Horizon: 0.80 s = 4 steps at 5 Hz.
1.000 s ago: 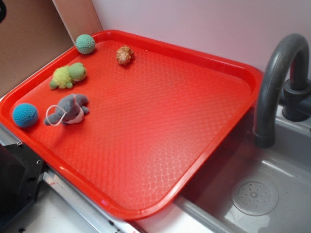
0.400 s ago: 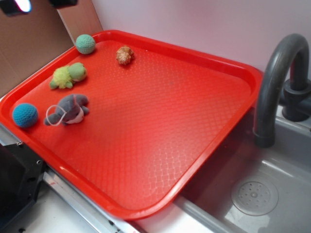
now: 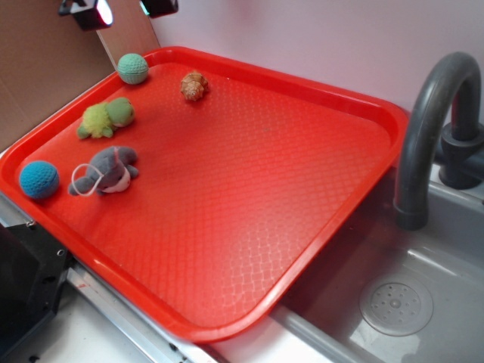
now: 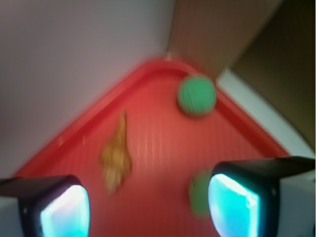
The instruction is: Grab the shell.
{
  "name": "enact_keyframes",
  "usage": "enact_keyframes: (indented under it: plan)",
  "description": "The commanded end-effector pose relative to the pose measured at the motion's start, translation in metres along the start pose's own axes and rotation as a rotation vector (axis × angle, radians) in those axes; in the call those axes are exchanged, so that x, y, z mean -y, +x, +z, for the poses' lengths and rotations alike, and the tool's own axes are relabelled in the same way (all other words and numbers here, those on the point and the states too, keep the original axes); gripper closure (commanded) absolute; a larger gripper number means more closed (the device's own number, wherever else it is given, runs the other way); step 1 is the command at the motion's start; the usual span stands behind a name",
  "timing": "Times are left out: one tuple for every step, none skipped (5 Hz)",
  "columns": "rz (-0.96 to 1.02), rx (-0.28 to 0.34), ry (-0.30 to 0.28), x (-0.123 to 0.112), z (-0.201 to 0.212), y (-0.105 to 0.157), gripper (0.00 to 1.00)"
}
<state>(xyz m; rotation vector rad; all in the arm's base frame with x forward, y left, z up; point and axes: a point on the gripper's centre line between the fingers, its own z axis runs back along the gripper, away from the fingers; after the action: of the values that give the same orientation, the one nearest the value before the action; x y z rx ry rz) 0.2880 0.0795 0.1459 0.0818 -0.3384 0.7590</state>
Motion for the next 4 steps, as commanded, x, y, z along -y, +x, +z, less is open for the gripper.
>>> enact_keyframes:
  plan:
    - [-0.111, -0.001, -0.079, 0.020, -0.036, 0.001, 0.00]
    - [-0.144, -0.010, -0.073, 0.026, -0.057, -0.002, 0.00]
    - [-0.155, -0.022, -0.059, 0.027, -0.075, -0.002, 0.00]
    - [-0.178, -0.047, -0.057, 0.034, -0.093, 0.005, 0.00]
